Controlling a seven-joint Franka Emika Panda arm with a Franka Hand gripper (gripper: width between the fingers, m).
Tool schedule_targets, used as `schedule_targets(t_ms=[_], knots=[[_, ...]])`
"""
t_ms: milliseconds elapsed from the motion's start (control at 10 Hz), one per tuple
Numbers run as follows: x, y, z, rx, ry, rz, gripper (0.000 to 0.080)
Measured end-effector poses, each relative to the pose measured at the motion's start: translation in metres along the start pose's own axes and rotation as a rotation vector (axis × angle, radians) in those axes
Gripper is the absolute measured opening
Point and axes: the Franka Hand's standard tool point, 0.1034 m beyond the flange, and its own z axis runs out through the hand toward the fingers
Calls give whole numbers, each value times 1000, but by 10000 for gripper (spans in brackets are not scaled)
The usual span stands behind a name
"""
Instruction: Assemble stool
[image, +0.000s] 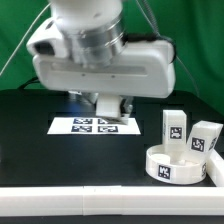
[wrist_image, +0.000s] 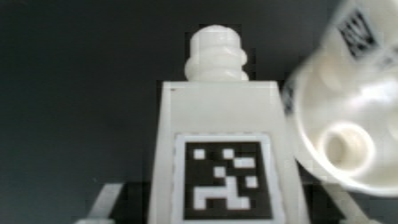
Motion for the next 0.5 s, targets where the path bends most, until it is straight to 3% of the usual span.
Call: schedule_targets(t_ms=[300, 500], knots=[[7, -6, 0, 29, 200, -13, 337], [16, -17, -1, 21, 396, -60, 337]])
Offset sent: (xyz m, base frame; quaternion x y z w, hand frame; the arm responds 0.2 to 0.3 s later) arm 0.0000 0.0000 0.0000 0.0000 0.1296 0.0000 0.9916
